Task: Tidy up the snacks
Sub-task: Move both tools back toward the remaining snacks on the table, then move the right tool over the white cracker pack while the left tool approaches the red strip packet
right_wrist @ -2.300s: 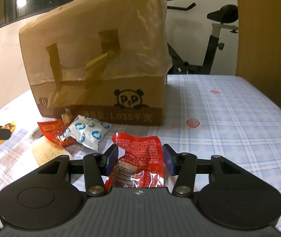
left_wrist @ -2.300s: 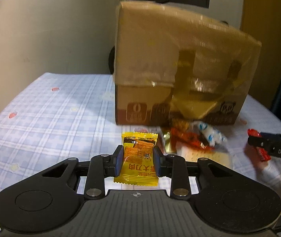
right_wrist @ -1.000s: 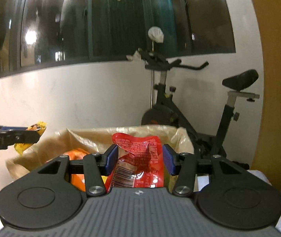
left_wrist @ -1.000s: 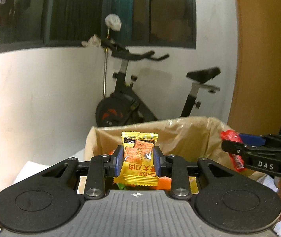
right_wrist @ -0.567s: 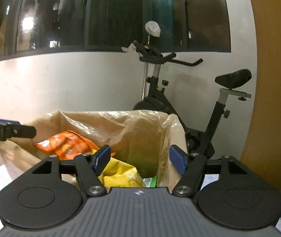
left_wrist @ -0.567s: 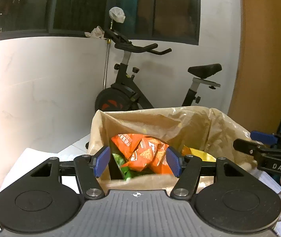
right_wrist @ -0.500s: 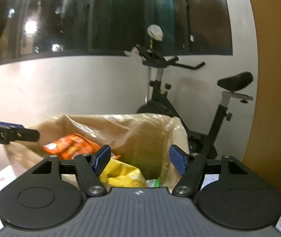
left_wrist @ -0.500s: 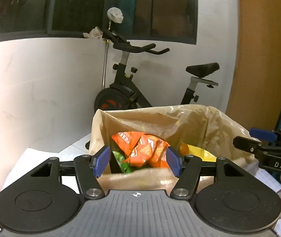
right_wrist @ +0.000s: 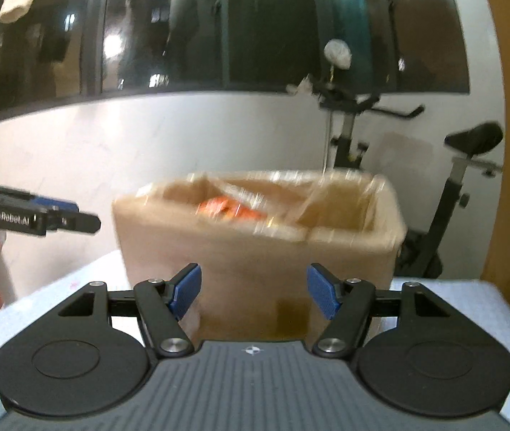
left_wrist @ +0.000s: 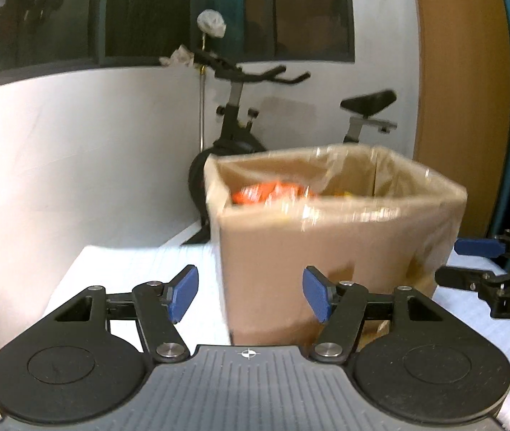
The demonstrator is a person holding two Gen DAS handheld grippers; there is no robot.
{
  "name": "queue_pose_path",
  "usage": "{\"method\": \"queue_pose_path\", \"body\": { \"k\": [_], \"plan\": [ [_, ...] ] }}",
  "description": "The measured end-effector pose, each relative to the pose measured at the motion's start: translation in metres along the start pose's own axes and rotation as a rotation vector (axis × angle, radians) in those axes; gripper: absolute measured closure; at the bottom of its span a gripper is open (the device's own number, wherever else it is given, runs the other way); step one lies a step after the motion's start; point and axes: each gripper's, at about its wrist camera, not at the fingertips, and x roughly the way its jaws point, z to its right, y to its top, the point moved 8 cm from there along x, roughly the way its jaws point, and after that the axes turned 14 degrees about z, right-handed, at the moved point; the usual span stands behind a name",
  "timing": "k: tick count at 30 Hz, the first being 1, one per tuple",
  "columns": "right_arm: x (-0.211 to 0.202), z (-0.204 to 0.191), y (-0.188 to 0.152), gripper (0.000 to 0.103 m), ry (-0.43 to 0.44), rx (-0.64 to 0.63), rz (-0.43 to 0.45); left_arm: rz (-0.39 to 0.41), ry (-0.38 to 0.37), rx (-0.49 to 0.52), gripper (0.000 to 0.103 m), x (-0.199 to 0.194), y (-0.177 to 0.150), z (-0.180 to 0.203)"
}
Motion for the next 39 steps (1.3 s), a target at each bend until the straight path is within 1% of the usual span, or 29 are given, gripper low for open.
{"method": "queue_pose_path", "body": {
  "k": [3,7,11,14,19,23,30,34,36,39],
  "plan": [
    [-0.003,-0.008,-0.028,0.035,0.016,0.008,-0.071,-0.030,0.015,-0.001,0.031,-0.003,-0.016,-0.003],
    [-0.005,-0.015,-0.064,0.035,0.039,0.065,-0.163,-0.043,0.026,-0.016,0.021,-0.007,-0.028,-0.007],
    [-0.003,-0.022,-0.100,0.035,0.058,0.093,-0.269,-0.048,0.025,-0.076,0.016,-0.009,-0.036,-0.015],
    [-0.002,-0.031,-0.120,0.035,0.081,0.088,-0.332,-0.064,0.049,-0.115,0.016,-0.012,-0.044,-0.023],
    [0.004,-0.042,-0.141,0.035,0.122,0.070,-0.402,-0.088,0.054,-0.144,0.016,-0.012,-0.054,-0.027],
    [0.013,-0.051,-0.152,0.035,0.144,0.042,-0.440,-0.095,0.066,-0.139,0.016,-0.014,-0.060,-0.029],
    [0.026,-0.064,-0.163,0.035,0.171,-0.010,-0.477,-0.132,0.082,-0.123,0.016,-0.012,-0.070,-0.028],
    [0.031,-0.069,-0.166,0.035,0.173,-0.049,-0.471,-0.145,0.065,-0.106,0.016,-0.014,-0.076,-0.023],
    [0.028,-0.069,-0.166,0.038,0.168,-0.058,-0.464,-0.161,0.050,-0.101,0.016,-0.014,-0.082,-0.019],
    [0.023,-0.069,-0.166,0.042,0.162,-0.072,-0.460,-0.188,0.047,-0.078,0.016,-0.014,-0.090,-0.013]
  ]
}}
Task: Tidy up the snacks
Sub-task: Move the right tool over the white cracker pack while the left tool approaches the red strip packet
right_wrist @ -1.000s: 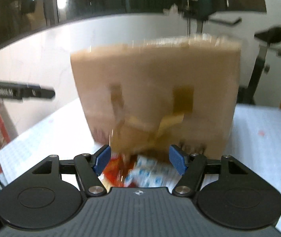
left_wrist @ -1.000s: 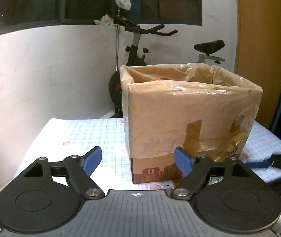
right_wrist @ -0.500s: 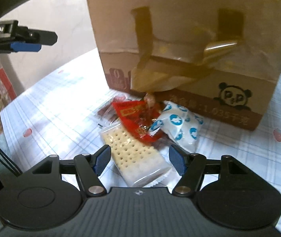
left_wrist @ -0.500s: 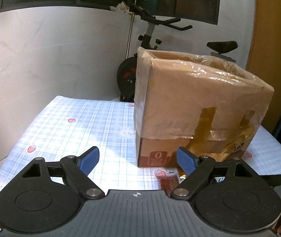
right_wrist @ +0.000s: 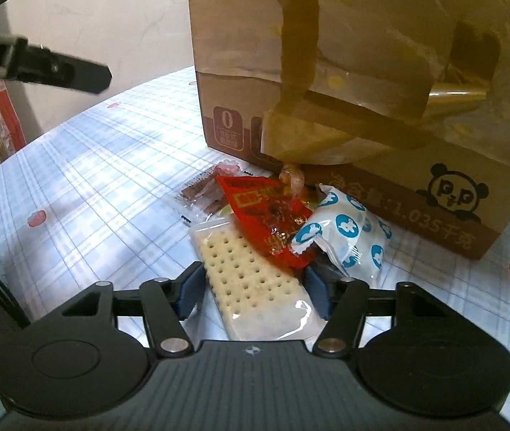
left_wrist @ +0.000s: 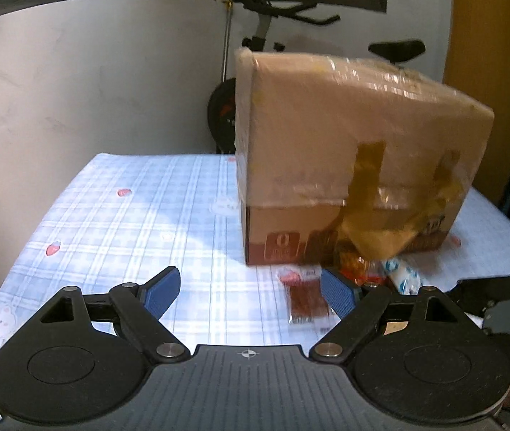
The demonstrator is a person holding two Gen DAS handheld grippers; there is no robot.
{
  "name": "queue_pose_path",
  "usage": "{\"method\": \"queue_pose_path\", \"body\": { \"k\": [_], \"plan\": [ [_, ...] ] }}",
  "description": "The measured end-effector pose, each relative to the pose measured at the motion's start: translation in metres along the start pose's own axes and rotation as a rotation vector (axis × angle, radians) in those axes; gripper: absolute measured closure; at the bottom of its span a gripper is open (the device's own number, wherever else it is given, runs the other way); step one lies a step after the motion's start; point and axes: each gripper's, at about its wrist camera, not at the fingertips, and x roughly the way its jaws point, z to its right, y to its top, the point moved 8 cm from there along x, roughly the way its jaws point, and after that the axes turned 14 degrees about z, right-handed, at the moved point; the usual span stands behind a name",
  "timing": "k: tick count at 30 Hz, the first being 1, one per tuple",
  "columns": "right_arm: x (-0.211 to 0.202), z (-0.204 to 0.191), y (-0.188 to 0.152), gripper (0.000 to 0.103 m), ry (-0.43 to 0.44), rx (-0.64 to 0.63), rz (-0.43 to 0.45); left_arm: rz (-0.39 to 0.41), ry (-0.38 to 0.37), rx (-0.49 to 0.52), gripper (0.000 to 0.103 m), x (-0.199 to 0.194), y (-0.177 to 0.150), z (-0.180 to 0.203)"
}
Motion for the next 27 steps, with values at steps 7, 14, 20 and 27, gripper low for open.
{"method": "queue_pose_path", "body": {
  "k": [7,14,20,27],
  "plan": [
    [-0.018,0.004,-0.007,0.046,0.004,0.017,-0.018,-0.047,-0.032,-0.009,0.017,0.006,-0.017,0.006],
    [-0.047,0.018,-0.015,0.047,-0.018,0.089,-0.021,-0.069,-0.057,-0.030,0.018,0.011,-0.025,0.013],
    [-0.068,0.036,-0.021,0.047,-0.067,0.187,-0.030,-0.078,-0.083,-0.016,0.020,0.014,-0.027,0.024],
    [-0.090,0.068,-0.026,0.047,-0.179,0.207,-0.018,-0.097,-0.138,-0.032,0.022,0.017,-0.034,0.038]
  ]
}}
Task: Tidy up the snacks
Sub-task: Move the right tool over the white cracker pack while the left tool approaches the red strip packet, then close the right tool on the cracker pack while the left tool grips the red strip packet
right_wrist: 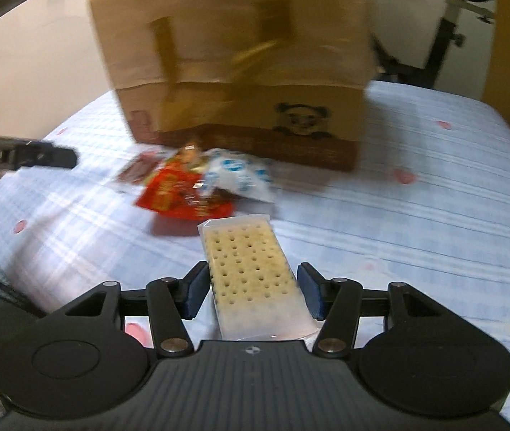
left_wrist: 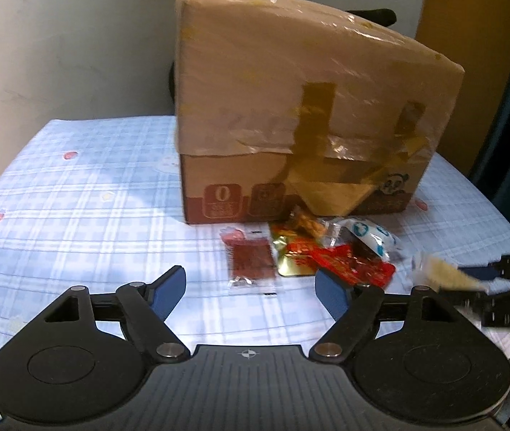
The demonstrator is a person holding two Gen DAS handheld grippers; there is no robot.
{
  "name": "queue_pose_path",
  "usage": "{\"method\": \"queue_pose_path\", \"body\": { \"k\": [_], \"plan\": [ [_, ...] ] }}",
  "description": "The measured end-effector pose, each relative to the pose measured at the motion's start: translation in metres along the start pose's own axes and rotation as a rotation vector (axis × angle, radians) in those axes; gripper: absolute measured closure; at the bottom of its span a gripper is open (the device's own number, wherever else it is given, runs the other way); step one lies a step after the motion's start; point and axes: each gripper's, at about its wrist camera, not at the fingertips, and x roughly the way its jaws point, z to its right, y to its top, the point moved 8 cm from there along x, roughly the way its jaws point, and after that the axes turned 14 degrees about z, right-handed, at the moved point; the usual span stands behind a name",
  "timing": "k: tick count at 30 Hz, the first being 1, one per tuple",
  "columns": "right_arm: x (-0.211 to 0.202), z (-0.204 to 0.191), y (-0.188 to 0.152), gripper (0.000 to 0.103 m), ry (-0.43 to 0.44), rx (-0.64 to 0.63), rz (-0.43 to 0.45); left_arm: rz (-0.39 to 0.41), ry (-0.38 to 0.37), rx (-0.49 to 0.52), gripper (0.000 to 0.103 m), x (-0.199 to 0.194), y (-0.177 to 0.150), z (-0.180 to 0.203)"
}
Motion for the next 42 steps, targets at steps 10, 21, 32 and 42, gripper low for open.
{"method": "queue_pose_path", "body": {
  "k": [10,21,32,42],
  "plan": [
    [0.011,0.046,0.027,0.047,-0.165,0.014,0.140,-0.047,-0.064,-0.002,0.033,0.019,-0.007,0.034],
    [0.039,0.052,0.024,0.048,-0.211,0.031,0.195,-0.116,-0.092,-0.060,0.038,0.052,-0.018,0.061],
    [0.042,0.051,0.022,0.051,-0.164,0.056,0.198,-0.158,-0.097,-0.138,0.044,0.081,-0.028,0.067],
    [0.041,0.052,0.022,0.051,-0.152,0.080,0.204,-0.134,-0.071,-0.092,0.048,0.086,-0.030,0.077]
  ]
}}
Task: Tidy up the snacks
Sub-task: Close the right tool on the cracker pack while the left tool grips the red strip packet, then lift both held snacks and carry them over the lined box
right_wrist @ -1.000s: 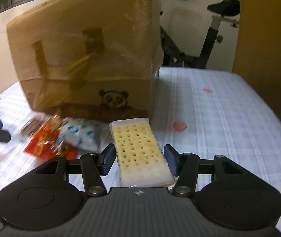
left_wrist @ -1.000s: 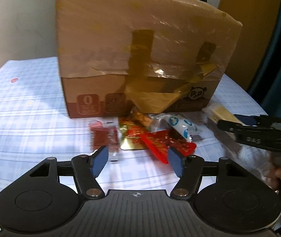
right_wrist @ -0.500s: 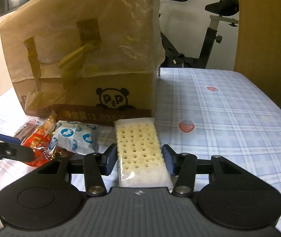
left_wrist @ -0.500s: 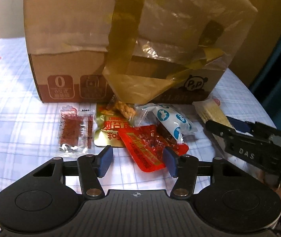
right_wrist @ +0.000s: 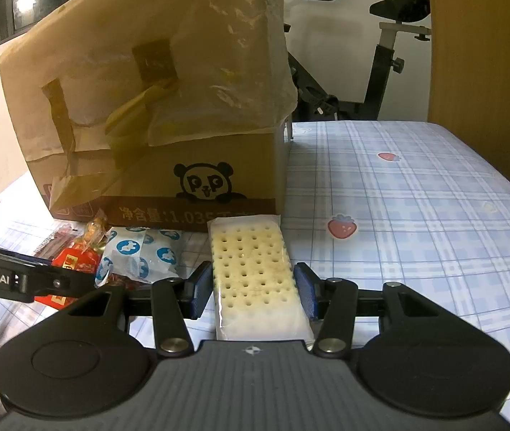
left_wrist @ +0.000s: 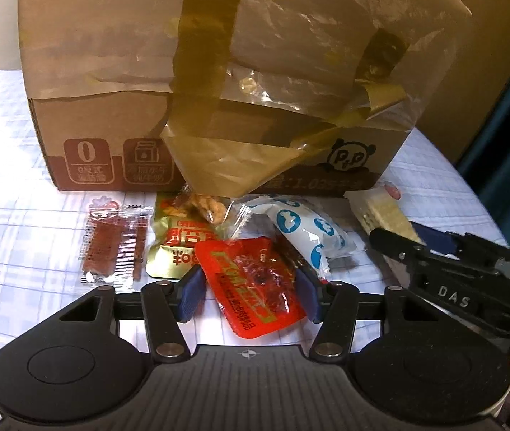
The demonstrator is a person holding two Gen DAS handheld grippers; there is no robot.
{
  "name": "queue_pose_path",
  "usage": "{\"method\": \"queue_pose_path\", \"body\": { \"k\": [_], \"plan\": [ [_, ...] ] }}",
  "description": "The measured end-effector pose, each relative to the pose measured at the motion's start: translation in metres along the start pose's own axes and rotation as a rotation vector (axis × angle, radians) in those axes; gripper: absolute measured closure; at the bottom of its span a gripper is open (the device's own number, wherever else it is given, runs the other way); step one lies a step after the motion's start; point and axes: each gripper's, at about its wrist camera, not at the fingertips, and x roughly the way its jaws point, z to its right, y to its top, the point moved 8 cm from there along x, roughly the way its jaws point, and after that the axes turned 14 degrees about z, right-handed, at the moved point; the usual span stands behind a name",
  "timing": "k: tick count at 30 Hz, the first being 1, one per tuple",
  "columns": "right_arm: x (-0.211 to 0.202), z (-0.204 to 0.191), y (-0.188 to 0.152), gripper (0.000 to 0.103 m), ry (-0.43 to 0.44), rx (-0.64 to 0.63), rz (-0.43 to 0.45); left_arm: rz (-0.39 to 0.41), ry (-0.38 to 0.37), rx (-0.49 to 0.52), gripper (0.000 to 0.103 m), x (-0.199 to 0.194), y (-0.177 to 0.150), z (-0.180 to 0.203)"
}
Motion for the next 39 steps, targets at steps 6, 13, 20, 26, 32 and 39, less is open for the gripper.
{"method": "queue_pose_path", "body": {
  "k": [6,13,20,26,32,39],
  "plan": [
    [0.001,-0.001,0.000,0.051,0.002,0.000,-0.001,-0.001,0.023,-0.017,0.066,-0.005,-0.004,0.003],
    [0.001,-0.002,0.000,0.051,0.004,-0.004,-0.001,0.007,0.014,-0.023,0.067,-0.003,-0.005,0.003],
    [0.002,-0.001,0.000,0.052,0.008,0.006,0.000,0.053,-0.034,0.004,0.093,-0.013,-0.002,0.009],
    [0.001,0.000,0.000,0.052,0.012,0.018,0.002,0.102,-0.026,-0.041,0.096,-0.036,0.001,-0.006],
    [0.002,0.003,0.000,0.052,0.004,0.041,-0.001,0.126,-0.030,-0.069,0.098,-0.055,0.002,-0.018],
    [0.003,0.003,0.000,0.052,0.000,0.042,0.000,0.128,-0.040,-0.085,0.098,-0.063,-0.001,-0.020]
  ]
}}
